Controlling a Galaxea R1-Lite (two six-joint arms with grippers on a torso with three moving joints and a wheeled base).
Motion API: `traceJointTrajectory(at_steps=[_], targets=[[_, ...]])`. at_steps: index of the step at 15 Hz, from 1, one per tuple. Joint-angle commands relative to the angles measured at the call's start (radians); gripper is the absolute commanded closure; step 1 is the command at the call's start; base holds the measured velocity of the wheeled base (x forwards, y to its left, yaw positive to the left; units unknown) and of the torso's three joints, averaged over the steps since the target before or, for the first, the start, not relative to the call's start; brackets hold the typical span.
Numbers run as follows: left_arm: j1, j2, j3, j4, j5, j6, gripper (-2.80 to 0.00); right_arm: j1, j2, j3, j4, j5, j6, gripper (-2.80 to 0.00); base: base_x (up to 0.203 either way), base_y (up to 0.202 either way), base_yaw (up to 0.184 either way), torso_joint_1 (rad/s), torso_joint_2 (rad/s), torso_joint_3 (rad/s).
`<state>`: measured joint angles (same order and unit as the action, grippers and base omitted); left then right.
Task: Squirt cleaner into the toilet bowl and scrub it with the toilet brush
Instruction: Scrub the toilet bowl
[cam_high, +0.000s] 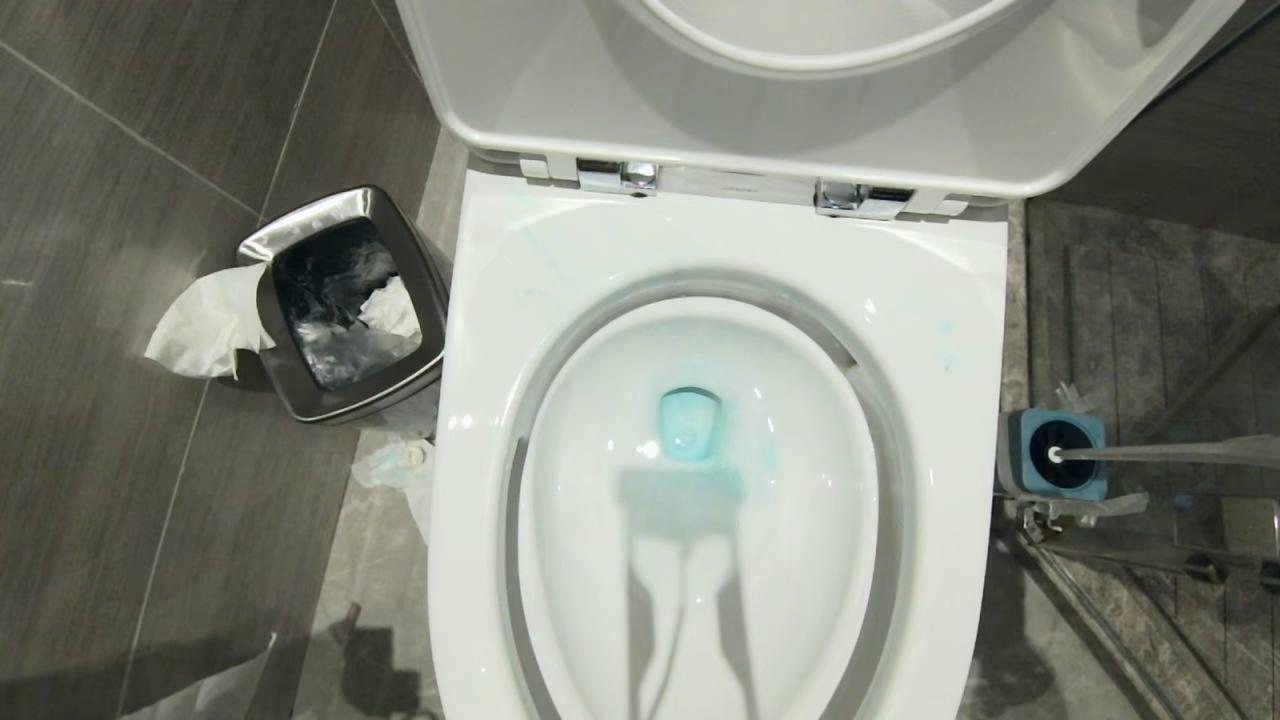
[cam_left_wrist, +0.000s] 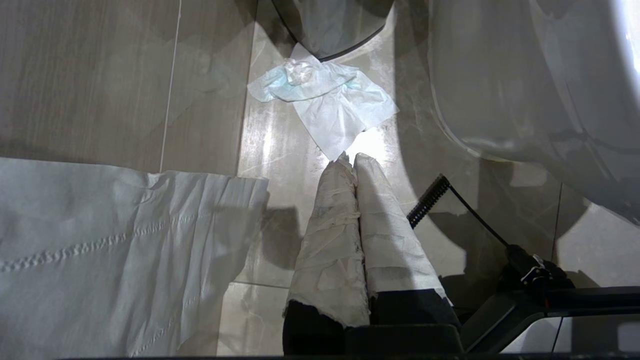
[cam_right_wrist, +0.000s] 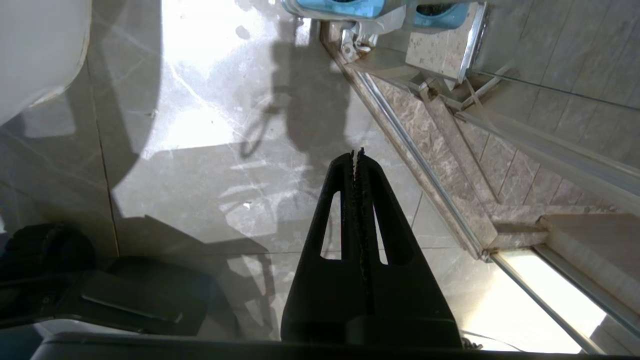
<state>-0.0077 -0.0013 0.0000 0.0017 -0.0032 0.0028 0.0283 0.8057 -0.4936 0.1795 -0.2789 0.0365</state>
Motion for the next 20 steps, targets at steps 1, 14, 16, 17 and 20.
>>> traceJointTrajectory(at_steps=[1,14,16,17,20], targets=[[0.000,0.001,0.000,0.000,0.000,0.000,0.00,-0.001,0.001,0.001,-0.013,-0.002,0.000,0.00,0.000,0.000,0.000,0.000,0.00,0.000],[0.000,0.001,0.000,0.000,0.000,0.000,0.00,-0.001,0.016,0.032,-0.092,-0.017,0.002,0.00,0.000,0.000,0.000,0.000,0.00,0.000],[0.000,0.001,0.000,0.000,0.000,0.000,0.00,-0.001,0.013,0.034,-0.092,-0.017,0.002,0.00,0.000,0.000,0.000,0.000,0.00,0.000],[0.000,0.001,0.000,0.000,0.000,0.000,0.00,0.000,0.012,0.038,-0.092,-0.017,0.002,0.00,0.000,0.000,0.000,0.000,0.00,0.000],[0.000,0.001,0.000,0.000,0.000,0.000,0.00,0.001,0.012,0.094,-0.168,-0.028,0.001,0.00,0.000,0.000,0.000,0.000,0.00,0.000]])
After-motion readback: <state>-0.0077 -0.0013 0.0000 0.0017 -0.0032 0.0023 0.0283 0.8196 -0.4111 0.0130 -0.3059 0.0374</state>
